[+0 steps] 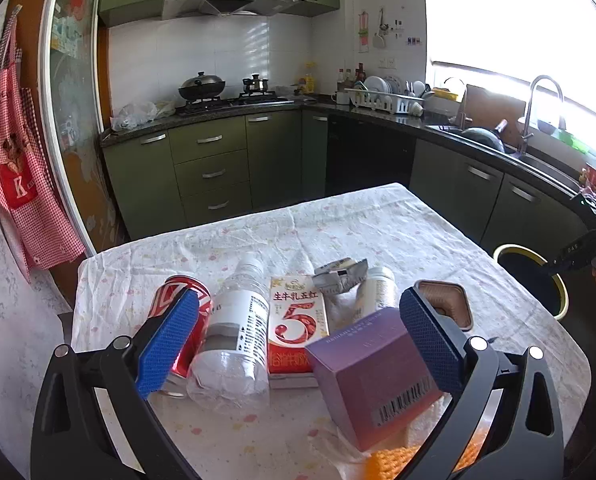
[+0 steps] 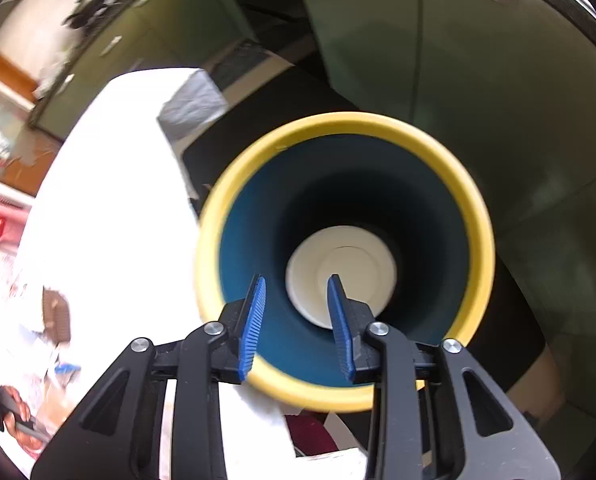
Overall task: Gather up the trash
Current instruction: 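Carry the paper cup over the yellow bin and open the right gripper, then grasp the pink box with the left gripper and lift it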
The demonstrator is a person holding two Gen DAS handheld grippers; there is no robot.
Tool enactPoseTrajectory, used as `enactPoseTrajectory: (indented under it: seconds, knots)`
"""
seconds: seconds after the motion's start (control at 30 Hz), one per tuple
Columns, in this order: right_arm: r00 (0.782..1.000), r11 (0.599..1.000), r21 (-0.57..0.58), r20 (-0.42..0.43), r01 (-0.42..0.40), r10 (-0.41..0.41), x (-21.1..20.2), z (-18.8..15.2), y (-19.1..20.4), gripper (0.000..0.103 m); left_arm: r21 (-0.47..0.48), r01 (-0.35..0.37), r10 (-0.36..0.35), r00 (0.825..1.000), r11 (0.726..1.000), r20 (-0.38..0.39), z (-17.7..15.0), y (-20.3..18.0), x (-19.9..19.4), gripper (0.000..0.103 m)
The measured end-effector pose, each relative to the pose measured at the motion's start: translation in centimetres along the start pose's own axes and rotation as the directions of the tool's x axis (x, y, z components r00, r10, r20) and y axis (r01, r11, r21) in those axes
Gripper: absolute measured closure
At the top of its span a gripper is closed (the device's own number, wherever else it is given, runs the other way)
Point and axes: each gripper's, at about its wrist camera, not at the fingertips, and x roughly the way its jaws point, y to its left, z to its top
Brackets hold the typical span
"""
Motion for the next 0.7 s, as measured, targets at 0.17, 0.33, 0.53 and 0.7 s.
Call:
enactPoseTrajectory:
  seconds: [0.17, 0.33, 0.53, 0.7]
  knots:
    - [0.998, 0.997, -0.066, 0.041, -0.038, 0.041, -1.1, -1.7, 2.1, 0.066, 0.032, -0.016, 0.019, 0.998, 0.999, -0.066, -1.1, -2.8, -1.4, 0.004]
    - [0.993, 0.989, -0.120, 0.064, -0.089, 0.097, -1.8, -3.2, 3.6, 0.064, -0.042, -0.015, 0.008, 0.988, 0.999, -0.154, -2.3, -5.1, -0.4, 0.004]
    - [0.986, 0.976, -0.165, 0.072, -0.139, 0.152, -2.7, -4.7, 3.5, 0.061, -0.124, -0.105, 0.075, 0.971, 0.987, -0.225, -2.6, -5.7, 2.6, 0.004]
    - [0.981, 0.970, -0.182, 0.079, -0.160, 0.176, -3.2, -5.8, 2.9, 0.059, -0.163, -0.129, 0.083, 0.961, 0.978, -0.265, -2.9, -5.6, 4.0, 0.004]
